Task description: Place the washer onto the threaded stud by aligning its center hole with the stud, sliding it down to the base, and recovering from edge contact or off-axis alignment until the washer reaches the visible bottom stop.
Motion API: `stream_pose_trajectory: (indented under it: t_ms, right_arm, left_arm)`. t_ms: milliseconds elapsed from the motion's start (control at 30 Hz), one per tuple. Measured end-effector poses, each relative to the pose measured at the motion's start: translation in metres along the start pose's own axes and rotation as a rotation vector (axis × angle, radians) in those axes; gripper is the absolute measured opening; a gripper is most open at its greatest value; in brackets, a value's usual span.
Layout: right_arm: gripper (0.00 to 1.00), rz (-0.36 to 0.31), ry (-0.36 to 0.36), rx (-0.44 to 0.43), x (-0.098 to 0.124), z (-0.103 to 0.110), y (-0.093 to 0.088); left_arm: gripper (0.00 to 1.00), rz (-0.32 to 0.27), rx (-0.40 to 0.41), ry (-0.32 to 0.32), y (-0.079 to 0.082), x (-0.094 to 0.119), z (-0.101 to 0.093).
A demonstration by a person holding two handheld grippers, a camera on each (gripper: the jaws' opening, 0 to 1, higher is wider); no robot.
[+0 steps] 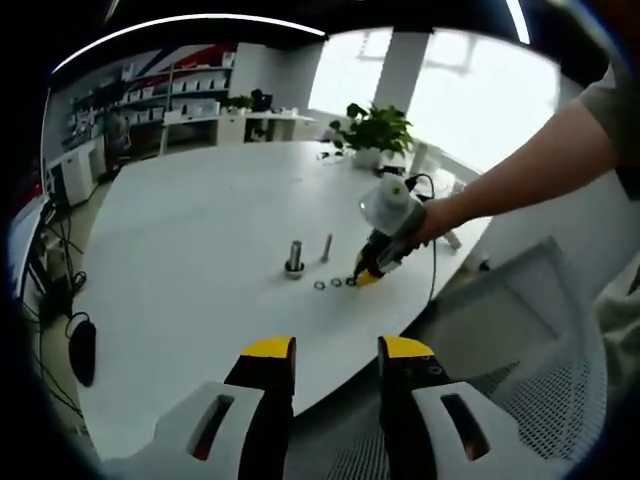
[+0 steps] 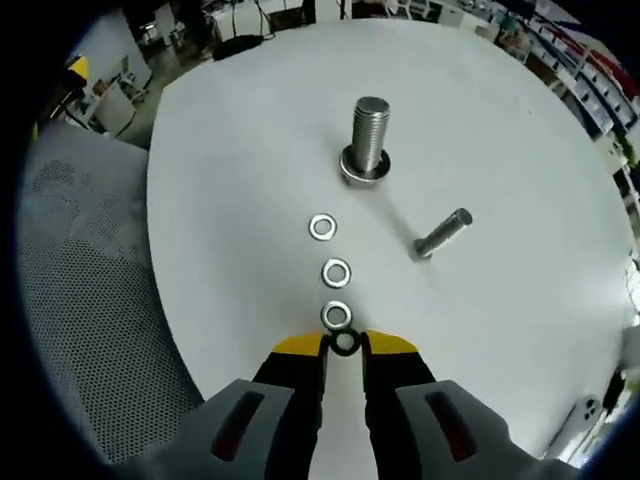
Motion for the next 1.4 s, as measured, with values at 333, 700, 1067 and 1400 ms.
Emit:
stream_pose_trajectory:
  t_ms: [333,700,1067,1400]
  right_arm:
    - [0.15,0.073,0.035,0.098,0.0,-0.001,-0.002]
    - [0.13,0.095,0.011,0.075,-0.001,-0.001,-0.003]
    - [0.13,0.064,-0.035,0.093,0.001,0.0,-0.003]
    - [0.13,-0.005,-0.068,0.033,0.025,-0.02,0.013]
  left_arm:
    - [0.31,0.005,-0.002,0.008,-0.001,0.0,0.001]
    - [0.3,0.011,-0.009,0.019,-0.002,0.0,0.003]
    - [0.3,0.007,-0.009,0.032,-0.001,0.001,0.005]
    - [0.3,0.004,-0.011,0.032,0.0,0.001,0.004]
Point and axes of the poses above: the point that each gripper's makers call its tool centre point, and the gripper's own axes: x roughly backward along the fingers, z roughly to its left, y roughly out of its top, the point moved 2 cm from there along x, roughly backward along the fingers, and after that the axes turned 1 degree about x, right-handed, at the moved point
